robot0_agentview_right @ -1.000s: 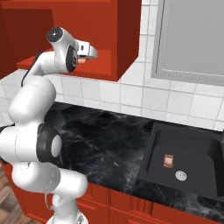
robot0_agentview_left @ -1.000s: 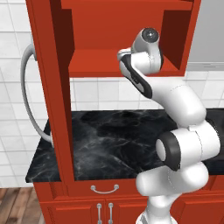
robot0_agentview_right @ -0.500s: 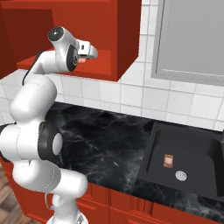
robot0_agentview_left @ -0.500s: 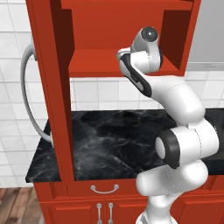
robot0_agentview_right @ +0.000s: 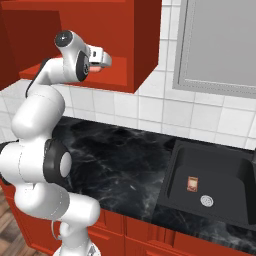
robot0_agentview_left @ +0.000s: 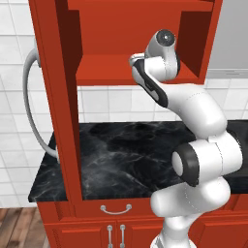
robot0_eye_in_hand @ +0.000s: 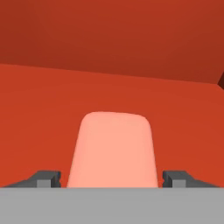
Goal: Pick up the bar soap and bar soap from the sink, and place them back in the cabinet, and close the cabinet door.
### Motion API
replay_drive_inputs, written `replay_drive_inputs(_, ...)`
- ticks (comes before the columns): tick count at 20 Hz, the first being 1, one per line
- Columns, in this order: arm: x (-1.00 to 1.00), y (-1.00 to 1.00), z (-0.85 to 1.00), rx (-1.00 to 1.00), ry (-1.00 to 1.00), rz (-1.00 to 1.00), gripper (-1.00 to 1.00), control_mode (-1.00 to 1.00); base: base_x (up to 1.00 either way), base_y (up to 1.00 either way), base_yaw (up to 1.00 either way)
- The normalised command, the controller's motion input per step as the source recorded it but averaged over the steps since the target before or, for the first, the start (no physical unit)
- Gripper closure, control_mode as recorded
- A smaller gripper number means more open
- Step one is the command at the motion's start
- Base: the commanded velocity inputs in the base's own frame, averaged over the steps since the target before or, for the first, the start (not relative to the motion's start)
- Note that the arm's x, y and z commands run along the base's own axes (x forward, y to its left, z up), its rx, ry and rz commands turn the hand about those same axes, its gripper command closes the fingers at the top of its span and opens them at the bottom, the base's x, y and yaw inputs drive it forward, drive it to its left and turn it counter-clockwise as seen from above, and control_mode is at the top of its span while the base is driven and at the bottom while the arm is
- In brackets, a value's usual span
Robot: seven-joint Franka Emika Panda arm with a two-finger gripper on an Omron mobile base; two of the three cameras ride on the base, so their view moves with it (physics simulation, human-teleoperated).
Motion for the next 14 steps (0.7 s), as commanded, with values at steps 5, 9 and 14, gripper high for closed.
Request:
replay_drive_inputs(5, 0.0, 0.0, 0.0, 0.0, 0.0, 0.0, -1.0, -1.0, 0.0, 0.0, 0.0)
replay_drive_inputs(9, 0.0, 0.0, 0.0, 0.0, 0.0, 0.0, -1.0, -1.0, 0.0, 0.0, 0.0)
replay_drive_inputs(14, -0.17, 0.0, 0.0, 0.0, 0.0, 0.0, -1.0, -1.0, 0.0, 0.0, 0.0)
